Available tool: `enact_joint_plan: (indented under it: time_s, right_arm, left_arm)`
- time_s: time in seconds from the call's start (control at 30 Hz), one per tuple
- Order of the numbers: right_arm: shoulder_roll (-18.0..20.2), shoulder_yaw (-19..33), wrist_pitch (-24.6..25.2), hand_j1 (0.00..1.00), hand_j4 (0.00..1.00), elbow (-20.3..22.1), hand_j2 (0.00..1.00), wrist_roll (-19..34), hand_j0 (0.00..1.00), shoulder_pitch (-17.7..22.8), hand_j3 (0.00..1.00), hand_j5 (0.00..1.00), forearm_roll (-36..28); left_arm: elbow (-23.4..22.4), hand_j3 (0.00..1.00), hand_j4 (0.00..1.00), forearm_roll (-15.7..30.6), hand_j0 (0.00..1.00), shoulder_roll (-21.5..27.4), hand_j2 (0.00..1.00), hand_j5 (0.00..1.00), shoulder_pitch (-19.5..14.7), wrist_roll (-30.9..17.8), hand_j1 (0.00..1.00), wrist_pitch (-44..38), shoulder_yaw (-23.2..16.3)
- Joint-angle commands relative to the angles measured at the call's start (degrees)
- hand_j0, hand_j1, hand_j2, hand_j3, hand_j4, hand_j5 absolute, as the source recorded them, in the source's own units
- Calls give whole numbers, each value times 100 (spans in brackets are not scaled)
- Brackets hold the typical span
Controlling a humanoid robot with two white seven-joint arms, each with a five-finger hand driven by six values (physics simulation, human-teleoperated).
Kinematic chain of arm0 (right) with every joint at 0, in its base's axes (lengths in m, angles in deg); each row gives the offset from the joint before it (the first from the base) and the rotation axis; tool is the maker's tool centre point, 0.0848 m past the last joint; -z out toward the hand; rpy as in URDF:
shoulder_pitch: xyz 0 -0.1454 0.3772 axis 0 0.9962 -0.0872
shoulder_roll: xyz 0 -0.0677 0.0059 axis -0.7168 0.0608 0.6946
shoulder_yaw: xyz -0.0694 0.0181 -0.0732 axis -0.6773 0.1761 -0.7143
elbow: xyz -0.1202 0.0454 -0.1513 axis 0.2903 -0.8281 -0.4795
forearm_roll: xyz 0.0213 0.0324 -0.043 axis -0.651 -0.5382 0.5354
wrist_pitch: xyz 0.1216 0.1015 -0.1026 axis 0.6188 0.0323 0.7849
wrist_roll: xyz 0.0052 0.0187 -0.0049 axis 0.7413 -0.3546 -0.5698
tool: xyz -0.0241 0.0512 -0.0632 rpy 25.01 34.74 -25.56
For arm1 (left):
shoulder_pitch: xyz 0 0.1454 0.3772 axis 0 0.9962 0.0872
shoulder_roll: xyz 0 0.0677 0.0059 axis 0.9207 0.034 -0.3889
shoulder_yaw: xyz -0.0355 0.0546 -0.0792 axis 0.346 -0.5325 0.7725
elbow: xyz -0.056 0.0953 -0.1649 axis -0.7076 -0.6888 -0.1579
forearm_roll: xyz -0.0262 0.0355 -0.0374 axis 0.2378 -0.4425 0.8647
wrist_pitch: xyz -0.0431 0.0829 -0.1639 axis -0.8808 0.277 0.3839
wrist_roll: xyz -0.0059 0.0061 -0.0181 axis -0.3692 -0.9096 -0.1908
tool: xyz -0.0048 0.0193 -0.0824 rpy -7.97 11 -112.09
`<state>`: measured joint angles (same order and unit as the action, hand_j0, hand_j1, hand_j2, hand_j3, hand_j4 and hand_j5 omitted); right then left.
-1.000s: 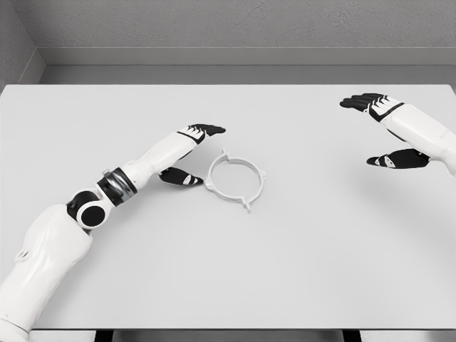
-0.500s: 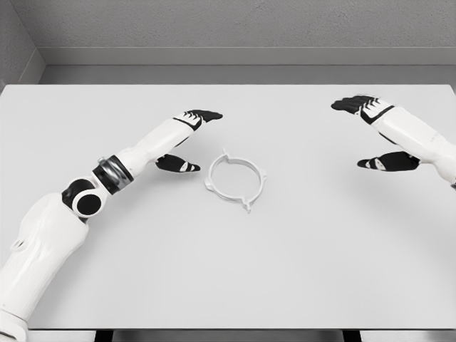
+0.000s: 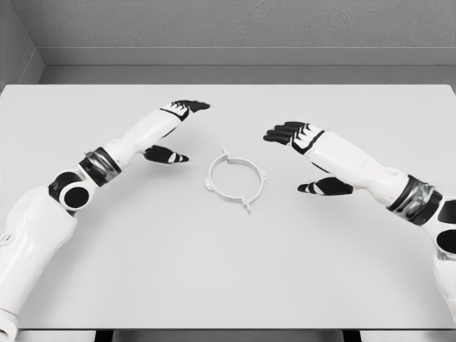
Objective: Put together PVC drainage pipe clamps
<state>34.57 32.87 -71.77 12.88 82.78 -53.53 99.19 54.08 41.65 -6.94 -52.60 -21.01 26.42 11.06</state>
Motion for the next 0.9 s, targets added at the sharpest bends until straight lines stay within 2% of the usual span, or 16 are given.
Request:
enact_joint_plan:
  time_s: [0.0,0.13,0.17,0.2,0.3,0.37,0.73,0.77,0.87]
  right_arm:
    - [-253,-443,12,100,100,36,100,-2,100,0,100,100,655]
    - [-253,-443,12,100,100,36,100,-2,100,0,100,100,655]
    - [-253,-931,12,100,100,36,100,-2,100,-26,100,100,986]
    - [-253,-962,12,100,100,36,100,-2,100,-17,100,100,989]
    - [-253,-1041,12,100,100,36,100,-2,100,9,100,100,998]
    - [-245,-1270,12,100,100,45,100,-2,100,26,100,100,1007]
    - [-253,-1349,12,100,100,36,100,-2,100,-79,100,100,1059]
    - [-297,-1358,12,100,100,36,100,-2,100,-105,100,100,1068]
    - [-297,-1358,12,100,100,36,100,-2,100,-158,100,100,1121]
  left_arm:
    - [8,100,100,51,100,97,100,100,0,7,100,-3,112]
    - [8,100,100,51,100,97,100,100,0,7,100,-3,112]
    - [34,100,100,59,100,262,100,100,0,7,100,-3,120]
    - [34,100,100,59,100,421,100,100,9,7,100,-3,120]
    - [43,100,100,59,100,483,100,100,9,7,100,-3,120]
    - [52,100,100,59,100,598,100,100,9,7,100,-3,120]
    - [43,100,100,59,100,686,100,100,9,7,100,-3,120]
    - [26,100,100,59,100,914,100,100,9,7,100,-3,295]
    - [-1,100,100,59,100,993,100,100,9,7,100,-3,393]
